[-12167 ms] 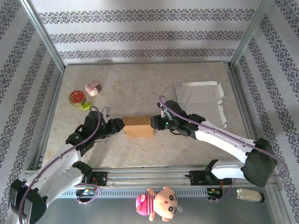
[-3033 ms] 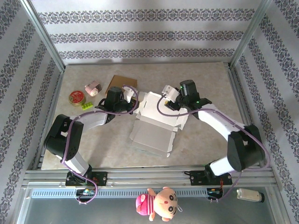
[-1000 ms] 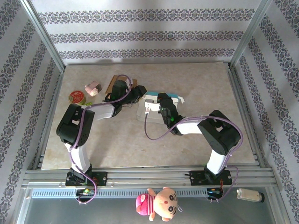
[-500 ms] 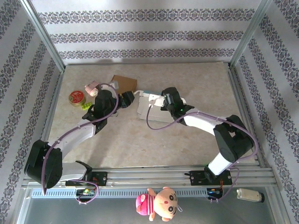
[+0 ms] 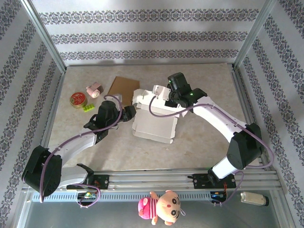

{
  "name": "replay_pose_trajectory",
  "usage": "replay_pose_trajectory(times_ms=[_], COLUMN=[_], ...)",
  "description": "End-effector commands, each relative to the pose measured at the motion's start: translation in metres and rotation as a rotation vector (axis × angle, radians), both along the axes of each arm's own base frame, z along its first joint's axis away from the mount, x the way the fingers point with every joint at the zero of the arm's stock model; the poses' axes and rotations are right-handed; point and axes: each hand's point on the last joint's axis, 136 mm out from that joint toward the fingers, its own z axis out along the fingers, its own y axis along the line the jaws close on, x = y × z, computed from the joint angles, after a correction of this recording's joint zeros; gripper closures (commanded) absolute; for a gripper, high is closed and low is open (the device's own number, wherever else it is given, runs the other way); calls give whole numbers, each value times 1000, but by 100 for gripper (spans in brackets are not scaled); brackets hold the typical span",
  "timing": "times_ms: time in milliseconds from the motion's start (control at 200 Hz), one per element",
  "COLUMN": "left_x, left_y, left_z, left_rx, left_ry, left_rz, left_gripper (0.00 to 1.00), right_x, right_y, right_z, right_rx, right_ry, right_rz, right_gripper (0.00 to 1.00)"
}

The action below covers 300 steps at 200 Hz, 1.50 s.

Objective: Fold the paper box

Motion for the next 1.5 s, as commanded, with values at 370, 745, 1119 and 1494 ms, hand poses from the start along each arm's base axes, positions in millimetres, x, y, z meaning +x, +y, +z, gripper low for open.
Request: replay_pose_trajectory(times_ms=[370, 745, 1119, 1494], left_x=[25, 46, 50, 47], left_y=[-34, -63, -88, -110], left_z=[-67, -104, -78, -100], left_rx=[111, 72, -90, -198], left_ry=[179, 266, 173, 222], left_rz=[-152, -240, -315, -344], left_gripper=[51, 60, 72, 72], right_x=[36, 38, 38, 34], right_y=[-15, -12, -9, -6], right_z=[-64, -68, -63, -65], right_rx=[-76, -73, -74, -58], right_ry=[68, 72, 52, 54], right_rz=[-94, -83, -85, -89], right_gripper=[95, 95, 94, 94])
